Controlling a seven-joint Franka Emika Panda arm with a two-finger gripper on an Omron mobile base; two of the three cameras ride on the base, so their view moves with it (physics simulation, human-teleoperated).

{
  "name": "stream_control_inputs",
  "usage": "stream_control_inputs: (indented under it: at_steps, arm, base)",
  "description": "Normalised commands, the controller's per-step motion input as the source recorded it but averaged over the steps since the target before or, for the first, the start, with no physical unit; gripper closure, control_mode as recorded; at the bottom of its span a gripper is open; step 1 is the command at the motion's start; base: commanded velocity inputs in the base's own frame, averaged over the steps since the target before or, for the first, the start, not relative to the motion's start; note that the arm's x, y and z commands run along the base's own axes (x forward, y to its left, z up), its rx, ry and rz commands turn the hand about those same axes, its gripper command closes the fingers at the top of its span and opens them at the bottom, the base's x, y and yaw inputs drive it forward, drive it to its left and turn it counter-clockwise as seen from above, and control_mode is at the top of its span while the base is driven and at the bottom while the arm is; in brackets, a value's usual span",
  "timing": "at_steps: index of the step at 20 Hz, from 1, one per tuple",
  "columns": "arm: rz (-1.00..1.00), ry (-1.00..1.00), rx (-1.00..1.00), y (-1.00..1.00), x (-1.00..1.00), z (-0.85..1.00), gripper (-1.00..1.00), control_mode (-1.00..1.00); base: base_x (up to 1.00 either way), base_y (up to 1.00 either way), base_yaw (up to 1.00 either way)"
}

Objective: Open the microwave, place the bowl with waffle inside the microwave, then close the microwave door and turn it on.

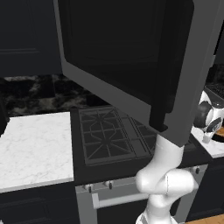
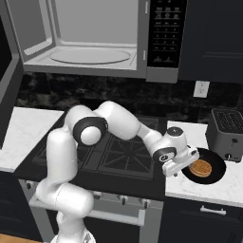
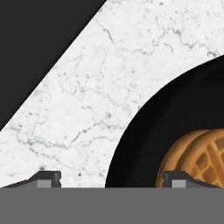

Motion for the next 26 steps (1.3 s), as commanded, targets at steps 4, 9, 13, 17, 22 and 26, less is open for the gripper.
stream_control_inputs:
  at_steps: [4,9,13,17,22,26]
  arm:
    - [0.00,0.09,0.00,0.00,0.00,-0.06,1.00,-1.00]
    - [0.10,-0.01,0.03,0.03,-0.42,0.14,1.00,-1.00]
    - [0.40,-0.16,0.00,0.28,-0.96,0.94,1.00,-1.00]
    - [0.48,-0.21,-0.09,0.51,-0.99,1.00,1.00,-1.00]
    - [0.43,-0.34,-0.18,0.42,-1.00,1.00,1.00,-1.00]
    - [0.34,-0.29,-0.21,0.74,-0.86,1.00,1.00,-1.00]
  base:
    - [0.00,0.00,0.00]
    - [0.00,0.00,0.00]
    - [0.00,0.00,0.00]
    - [0.00,0.00,0.00]
    - [0.00,0.00,0.00]
    - [0.00,0.00,0.00]
